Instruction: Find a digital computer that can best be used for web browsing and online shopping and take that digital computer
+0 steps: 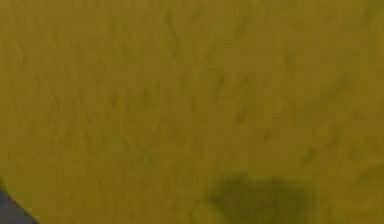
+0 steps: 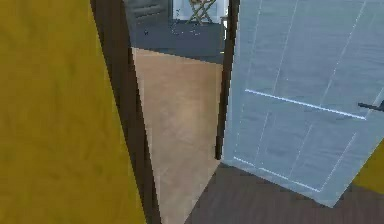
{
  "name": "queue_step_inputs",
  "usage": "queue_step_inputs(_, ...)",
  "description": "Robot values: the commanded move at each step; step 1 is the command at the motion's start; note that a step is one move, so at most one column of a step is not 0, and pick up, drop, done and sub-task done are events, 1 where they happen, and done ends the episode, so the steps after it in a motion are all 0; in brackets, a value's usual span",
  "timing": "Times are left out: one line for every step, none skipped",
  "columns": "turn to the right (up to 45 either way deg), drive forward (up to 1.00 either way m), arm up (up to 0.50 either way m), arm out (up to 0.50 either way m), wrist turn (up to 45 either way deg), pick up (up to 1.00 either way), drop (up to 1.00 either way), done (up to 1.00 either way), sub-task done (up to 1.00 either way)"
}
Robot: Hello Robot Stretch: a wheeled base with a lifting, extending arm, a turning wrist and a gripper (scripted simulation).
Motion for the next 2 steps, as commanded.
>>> queue_step_inputs(45.0,0.00,0.00,0.00,0.0,0.00,0.00,0.00,0.00)
queue_step_inputs(45.0,0.00,0.00,0.00,0.0,0.00,0.00,0.00,0.00)
